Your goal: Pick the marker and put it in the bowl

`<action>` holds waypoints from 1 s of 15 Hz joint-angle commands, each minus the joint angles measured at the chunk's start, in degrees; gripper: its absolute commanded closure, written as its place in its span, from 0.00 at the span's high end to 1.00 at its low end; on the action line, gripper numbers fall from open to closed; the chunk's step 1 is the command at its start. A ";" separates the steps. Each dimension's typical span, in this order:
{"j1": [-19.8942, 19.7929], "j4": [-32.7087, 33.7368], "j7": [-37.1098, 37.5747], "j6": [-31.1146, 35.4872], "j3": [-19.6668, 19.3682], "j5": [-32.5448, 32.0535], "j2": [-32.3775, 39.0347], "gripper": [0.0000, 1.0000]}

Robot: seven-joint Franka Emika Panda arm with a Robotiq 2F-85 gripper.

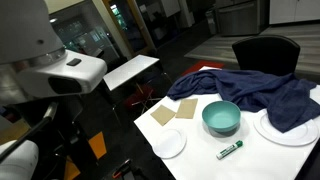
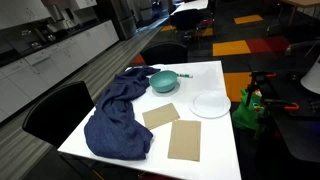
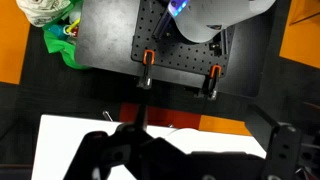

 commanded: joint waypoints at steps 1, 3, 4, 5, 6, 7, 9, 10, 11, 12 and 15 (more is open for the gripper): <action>-0.58 0.12 -0.32 -0.08 0.47 0.26 0.20 1.00; -0.58 0.12 -0.32 -0.08 0.47 0.26 0.20 1.00; -0.58 0.12 -0.32 -0.07 0.47 0.26 0.20 1.00; -0.74 -0.01 0.52 0.50 0.76 0.44 0.04 1.00; -1.02 -0.25 2.19 2.01 1.23 0.93 -0.05 1.00; -0.84 -0.21 3.99 3.60 1.35 2.90 0.42 1.00; -0.91 -0.80 8.10 8.00 2.72 4.82 1.14 1.00; -1.12 -1.42 11.13 11.89 3.99 5.52 1.69 1.00; -1.32 -1.94 14.11 15.75 5.23 6.12 2.44 1.00; -1.40 -2.46 16.88 19.74 6.57 6.48 3.29 1.00; -1.95 -3.62 25.73 31.71 10.41 6.57 7.33 1.00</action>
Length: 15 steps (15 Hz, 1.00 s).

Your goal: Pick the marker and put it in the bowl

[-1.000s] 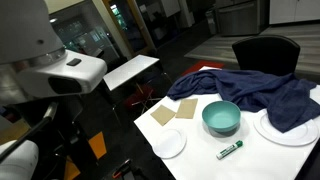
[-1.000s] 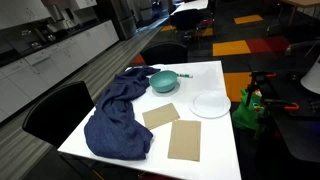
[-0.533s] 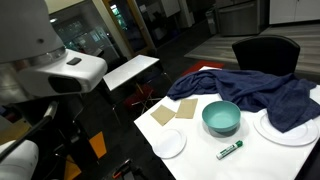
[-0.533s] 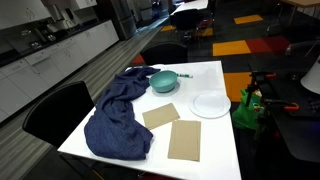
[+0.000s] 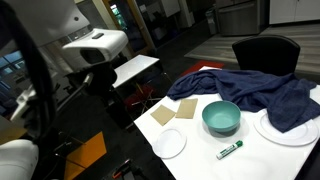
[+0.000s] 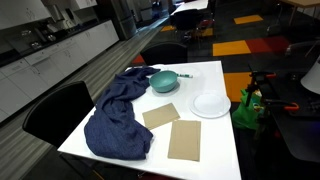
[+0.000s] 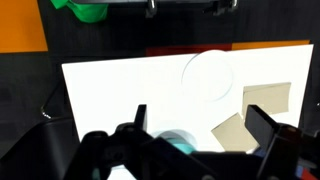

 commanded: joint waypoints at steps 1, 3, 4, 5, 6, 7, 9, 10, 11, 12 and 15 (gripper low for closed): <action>-2.13 -1.16 9.78 12.51 4.68 0.91 5.81 1.00; -2.70 -1.10 14.26 18.75 5.76 0.96 9.84 1.00; -3.21 -0.97 16.43 21.57 6.27 0.76 11.83 1.00; -3.63 -0.75 17.96 24.28 6.47 0.43 14.04 1.00; -4.17 -0.26 18.78 26.59 6.34 0.01 16.55 1.00; -4.62 0.08 18.96 29.08 6.00 -0.23 18.97 1.00; -5.32 1.03 19.13 32.49 5.51 0.19 23.46 1.00; -5.65 1.67 19.04 34.10 5.35 0.28 25.92 1.00; -5.81 2.18 18.66 35.53 5.24 0.43 27.89 1.00; -5.85 2.64 18.45 37.42 5.26 0.53 30.19 1.00; -5.63 4.80 17.61 40.99 5.20 0.91 36.47 1.00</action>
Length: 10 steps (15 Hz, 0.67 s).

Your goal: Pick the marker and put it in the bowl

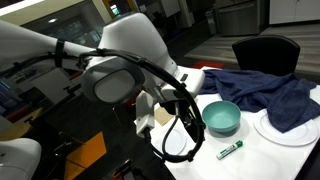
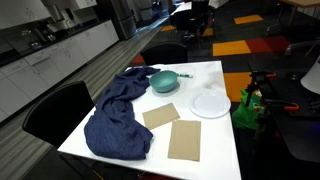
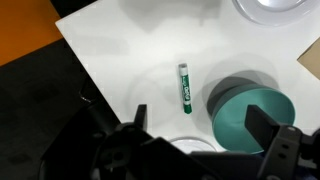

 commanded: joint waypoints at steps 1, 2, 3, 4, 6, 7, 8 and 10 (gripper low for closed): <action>-0.10 4.23 -0.55 3.74 0.22 1.21 8.34 1.00; -0.18 4.97 -0.20 4.97 0.20 0.77 10.35 1.00; -0.24 5.57 0.52 6.83 0.11 0.37 12.25 1.00; -0.23 6.26 0.92 8.47 0.00 0.22 14.20 1.00; -0.12 7.89 0.61 10.56 -0.19 0.06 17.80 1.00; -0.02 8.73 0.45 11.27 -0.22 0.08 19.58 1.00; 0.18 9.66 0.87 11.72 -0.36 -0.22 21.33 1.00; 0.33 11.39 0.62 11.87 -0.27 0.17 24.39 1.00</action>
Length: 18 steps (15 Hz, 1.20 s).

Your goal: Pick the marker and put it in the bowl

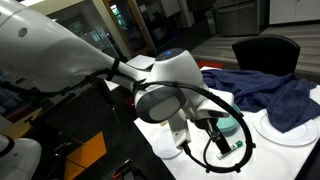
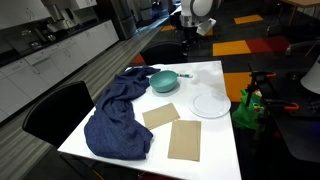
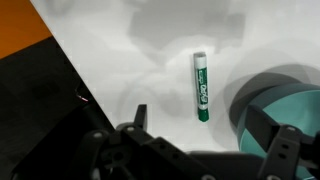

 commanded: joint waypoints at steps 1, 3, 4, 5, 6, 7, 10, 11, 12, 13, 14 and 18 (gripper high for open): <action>0.53 4.32 0.79 0.97 -0.35 -0.13 6.22 1.00; 0.80 6.30 0.92 0.48 -0.57 -0.44 9.33 1.00; 1.19 7.33 1.53 0.14 -0.94 -0.87 10.86 1.00; 0.54 4.62 -0.17 -0.05 -0.33 0.11 7.73 1.00; 0.57 5.16 -0.18 -0.05 -0.33 0.13 8.81 1.00; 0.58 5.22 -0.18 -0.05 -0.33 0.14 9.18 1.00; 0.58 5.25 -0.18 -0.05 -0.33 0.13 8.99 1.00; 0.58 5.26 -0.18 -0.05 -0.33 0.13 8.98 1.00; 0.44 5.55 -0.76 0.39 -0.03 0.21 9.39 1.00; 0.38 6.17 -0.86 2.04 0.34 0.56 10.71 1.00; 0.33 6.61 -0.93 2.83 0.59 0.81 11.49 1.00; 0.39 8.92 -1.00 6.86 1.17 0.99 15.46 1.00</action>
